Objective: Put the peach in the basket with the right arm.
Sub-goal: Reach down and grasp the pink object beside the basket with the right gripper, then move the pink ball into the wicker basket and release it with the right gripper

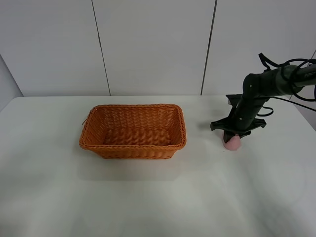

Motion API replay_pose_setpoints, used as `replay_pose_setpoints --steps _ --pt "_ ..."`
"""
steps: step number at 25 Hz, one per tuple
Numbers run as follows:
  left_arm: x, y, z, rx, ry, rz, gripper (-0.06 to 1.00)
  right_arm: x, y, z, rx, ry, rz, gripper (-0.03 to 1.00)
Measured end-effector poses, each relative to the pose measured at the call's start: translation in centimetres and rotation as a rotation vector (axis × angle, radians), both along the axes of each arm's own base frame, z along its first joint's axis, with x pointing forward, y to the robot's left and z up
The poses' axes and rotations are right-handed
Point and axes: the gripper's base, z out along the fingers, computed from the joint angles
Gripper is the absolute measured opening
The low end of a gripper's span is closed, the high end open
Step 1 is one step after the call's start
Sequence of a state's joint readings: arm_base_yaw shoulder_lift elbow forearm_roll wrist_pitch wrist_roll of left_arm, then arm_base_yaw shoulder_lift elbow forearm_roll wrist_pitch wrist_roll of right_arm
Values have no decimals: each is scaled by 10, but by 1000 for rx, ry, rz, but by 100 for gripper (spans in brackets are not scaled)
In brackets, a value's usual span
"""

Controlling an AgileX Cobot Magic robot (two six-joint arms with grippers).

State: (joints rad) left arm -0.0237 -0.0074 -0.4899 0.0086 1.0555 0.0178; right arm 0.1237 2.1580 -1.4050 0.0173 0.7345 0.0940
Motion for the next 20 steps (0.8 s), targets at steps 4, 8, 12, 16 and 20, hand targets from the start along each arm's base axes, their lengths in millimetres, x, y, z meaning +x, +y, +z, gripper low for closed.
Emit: replay_pose_setpoints --steps 4,8,12,16,20 --pt "0 0 0 0 0 0 99 0 0 9 -1 -3 -1 0" --pt "0 0 0 0 0 0 99 5 0 43 -12 -10 8 0" --pt "0 0 0 0 0 0 99 18 0 106 -16 -83 11 0" --pt "0 0 0 0 0 0 99 25 1 148 -13 -128 14 0" --pt "0 0 0 0 0 0 99 28 2 168 -4 -161 12 0"
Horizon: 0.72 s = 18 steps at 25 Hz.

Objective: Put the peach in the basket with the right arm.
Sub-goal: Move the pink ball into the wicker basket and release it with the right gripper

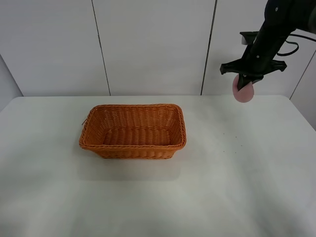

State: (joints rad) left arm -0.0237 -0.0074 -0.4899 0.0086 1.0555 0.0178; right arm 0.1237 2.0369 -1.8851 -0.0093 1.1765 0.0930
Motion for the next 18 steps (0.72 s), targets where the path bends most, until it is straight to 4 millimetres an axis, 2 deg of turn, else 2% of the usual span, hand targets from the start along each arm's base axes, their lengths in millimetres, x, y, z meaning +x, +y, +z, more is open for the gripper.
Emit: replay_pose_setpoints --steps 5,9,14,18 --pt "0 0 0 0 0 0 99 0 11 10 47 -16 15 0" --pt "0 0 0 0 0 0 99 -5 45 21 33 -40 97 0" --pt "0 0 0 0 0 0 99 -23 112 31 33 -82 249 0" --pt "0 0 0 0 0 0 99 -44 170 26 52 -105 374 0"
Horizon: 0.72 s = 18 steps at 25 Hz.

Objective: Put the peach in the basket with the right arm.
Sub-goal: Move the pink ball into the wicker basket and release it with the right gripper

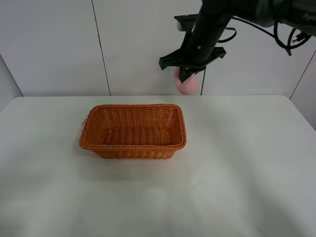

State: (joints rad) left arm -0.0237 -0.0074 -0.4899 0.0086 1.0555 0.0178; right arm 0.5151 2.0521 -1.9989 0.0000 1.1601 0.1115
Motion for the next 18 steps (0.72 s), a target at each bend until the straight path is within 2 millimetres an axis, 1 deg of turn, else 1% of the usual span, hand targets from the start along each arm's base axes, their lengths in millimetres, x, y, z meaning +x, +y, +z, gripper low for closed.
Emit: replay_pose_setpoints --steps 3,7,8,10,12,13,15,16,18 --pt "0 0 0 0 0 0 99 -13 40 -15 10 -11 84 0" --pt "0 0 0 0 0 0 99 -20 84 -49 25 -29 165 0" --pt "0 0 0 0 0 0 99 -20 93 -59 30 -37 178 0" --pt "0 0 0 0 0 0 99 -16 103 -80 26 -49 192 0" --pt "0 0 0 0 0 0 99 -11 108 -101 21 -44 194 3" --pt "0 0 0 0 0 0 99 -10 109 -108 17 -41 192 6" --pt "0 0 0 0 0 0 99 -8 110 -122 3 -21 188 17" --pt "0 0 0 0 0 0 99 -7 110 -125 0 -16 187 25" --pt "0 0 0 0 0 0 99 -7 110 -130 -8 -5 187 45"
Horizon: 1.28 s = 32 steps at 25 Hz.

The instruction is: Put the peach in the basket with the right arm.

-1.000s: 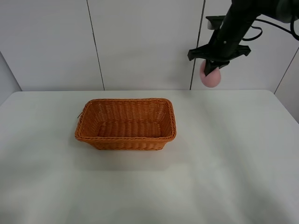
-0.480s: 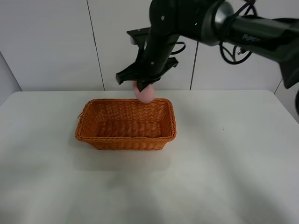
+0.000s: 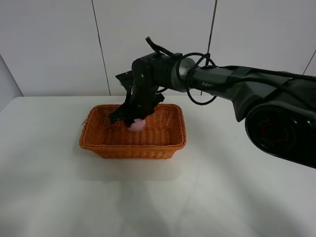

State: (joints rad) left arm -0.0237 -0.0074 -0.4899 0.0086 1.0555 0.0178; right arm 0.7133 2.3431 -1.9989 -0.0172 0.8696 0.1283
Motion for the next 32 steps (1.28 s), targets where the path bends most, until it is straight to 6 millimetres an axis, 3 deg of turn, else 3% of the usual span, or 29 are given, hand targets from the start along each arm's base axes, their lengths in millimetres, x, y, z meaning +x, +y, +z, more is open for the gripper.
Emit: replay_pose_setpoints --steps 2,5,9,18,23,27,32 --pt "0 0 0 0 0 0 99 0 0 0 -1 2 0 60" --pt "0 0 0 0 0 0 99 0 0 3 2 0 -2 67" --pt "0 0 0 0 0 0 99 4 -1 19 10 6 -13 69" --pt "0 0 0 0 0 0 99 27 -32 114 61 -77 -87 69" --pt "0 0 0 0 0 0 99 40 -54 121 59 -91 -136 70" --pt "0 0 0 0 0 0 99 59 -86 121 42 -103 -196 70" --pt "0 0 0 0 0 0 99 92 -157 121 25 -110 -339 70"
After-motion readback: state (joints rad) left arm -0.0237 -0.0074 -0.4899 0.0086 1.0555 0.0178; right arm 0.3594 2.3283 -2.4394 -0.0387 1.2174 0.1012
